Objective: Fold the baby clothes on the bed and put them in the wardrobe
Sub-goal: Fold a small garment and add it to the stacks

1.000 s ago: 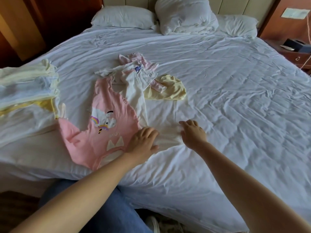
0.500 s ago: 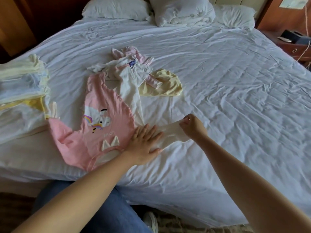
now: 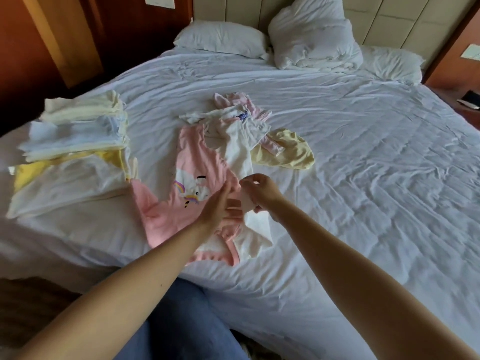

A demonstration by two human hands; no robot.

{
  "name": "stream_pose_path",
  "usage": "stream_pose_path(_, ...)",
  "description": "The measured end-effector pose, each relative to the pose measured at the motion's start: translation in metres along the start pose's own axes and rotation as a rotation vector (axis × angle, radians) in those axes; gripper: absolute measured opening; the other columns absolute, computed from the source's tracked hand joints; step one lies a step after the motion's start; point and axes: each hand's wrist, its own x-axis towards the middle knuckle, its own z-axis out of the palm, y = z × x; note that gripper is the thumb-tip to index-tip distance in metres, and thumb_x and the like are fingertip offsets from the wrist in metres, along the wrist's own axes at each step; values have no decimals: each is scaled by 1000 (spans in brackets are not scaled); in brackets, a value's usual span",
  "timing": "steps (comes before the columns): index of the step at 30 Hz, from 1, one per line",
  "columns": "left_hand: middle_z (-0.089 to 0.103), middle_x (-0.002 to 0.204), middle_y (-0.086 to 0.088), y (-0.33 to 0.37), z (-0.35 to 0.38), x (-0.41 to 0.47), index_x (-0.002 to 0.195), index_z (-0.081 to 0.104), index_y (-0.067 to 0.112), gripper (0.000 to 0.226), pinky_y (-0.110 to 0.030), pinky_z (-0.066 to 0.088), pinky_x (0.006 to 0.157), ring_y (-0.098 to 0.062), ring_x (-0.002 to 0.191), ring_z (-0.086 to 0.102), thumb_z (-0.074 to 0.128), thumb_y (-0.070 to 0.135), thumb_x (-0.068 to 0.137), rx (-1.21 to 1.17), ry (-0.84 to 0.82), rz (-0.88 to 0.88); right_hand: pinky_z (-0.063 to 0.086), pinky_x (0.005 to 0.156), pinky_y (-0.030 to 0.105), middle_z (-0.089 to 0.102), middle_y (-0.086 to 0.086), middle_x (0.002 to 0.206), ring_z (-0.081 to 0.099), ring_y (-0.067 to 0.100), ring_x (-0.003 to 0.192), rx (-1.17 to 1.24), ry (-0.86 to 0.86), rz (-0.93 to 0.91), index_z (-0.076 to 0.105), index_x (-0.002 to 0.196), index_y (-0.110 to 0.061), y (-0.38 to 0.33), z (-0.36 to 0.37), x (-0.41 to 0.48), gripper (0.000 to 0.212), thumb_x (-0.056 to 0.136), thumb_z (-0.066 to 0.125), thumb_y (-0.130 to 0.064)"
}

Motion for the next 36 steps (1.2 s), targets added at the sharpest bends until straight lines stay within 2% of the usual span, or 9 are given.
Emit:
stream_pose_path(4, 58, 82, 7, -4, -40, 3, 87, 58, 27, 35, -29, 47, 85, -21, 90, 60, 48, 59, 94, 112, 114, 18, 34, 40, 19, 70, 6, 77, 54, 16, 46, 10, -213, -17, 57, 113, -12, -6, 28, -3, 31, 102, 41, -37)
stream_pose_path(7, 55, 80, 4, -15, -62, 7, 90, 63, 12, 28, -27, 41, 68, -29, 89, 59, 72, 37, 84, 356, 278, 91, 38, 39, 23, 71, 1, 75, 56, 15, 49, -78, -32, -100, 61, 114, -11, 8, 37, 0, 26, 100, 44, -25)
stream_pose_path(11, 63, 109, 0, -27, -79, 4, 117, 60, 17, 30, -27, 41, 82, -24, 106, 60, 65, 21, 87, 618, 355, 168, 53, 80, 32, 71, -6, 101, 64, 14, 92, -483, 145, -282, 69, 106, -24, 41, 35, -3, 26, 91, 49, -17)
stream_pose_path(15, 65, 116, -4, -31, -87, 0, 120, 58, 25, 31, -33, 46, 82, -28, 107, 61, 62, 25, 90, 807, 413, 276, 40, 98, 31, 63, -7, 122, 51, 14, 117, -782, 72, -450, 68, 113, -25, 68, 39, -13, 27, 91, 53, -19)
stream_pose_path(22, 56, 120, -2, -39, -102, -7, 125, 58, 27, 48, -38, 47, 79, -28, 106, 58, 64, 10, 81, 1290, 462, 445, 13, 117, 23, 38, -4, 153, 26, 15, 145, -862, 2, -544, 49, 141, -23, 90, 53, -18, 46, 96, 46, -23)
stream_pose_path(25, 58, 125, -7, -47, -104, -2, 119, 66, 16, 48, -43, 52, 87, -31, 114, 57, 64, -2, 75, 1390, 371, 722, -10, 115, 19, 22, -3, 160, 9, 12, 150, -943, -29, -561, 33, 151, -22, 97, 54, -16, 55, 98, 32, -34)
stream_pose_path(27, 61, 128, -8, -54, -101, 0, 115, 68, 11, 37, -42, 47, 97, -31, 121, 55, 51, 9, 83, 1409, 221, 812, -21, 111, 19, 10, -2, 163, -4, 10, 149, -989, -64, -542, 21, 154, -23, 105, 53, -16, 66, 93, 14, -47)
stream_pose_path(30, 58, 136, -13, -73, -101, 3, 125, 65, 10, 49, -40, 29, 108, -33, 128, 53, 38, 30, 89, 1588, 93, 657, -21, 115, 26, -5, -4, 161, -15, 10, 147, -1030, -83, -534, 7, 155, -26, 115, 49, -16, 75, 88, 2, -60)
stream_pose_path(36, 45, 147, -18, -87, -101, 3, 140, 50, 9, 59, -40, 13, 115, -36, 138, 39, 32, 40, 93, 1707, 63, 511, -11, 119, 36, -1, -3, 163, -14, 14, 148, -1043, -61, -528, 6, 155, -28, 123, 51, -15, 83, 86, -7, -72)
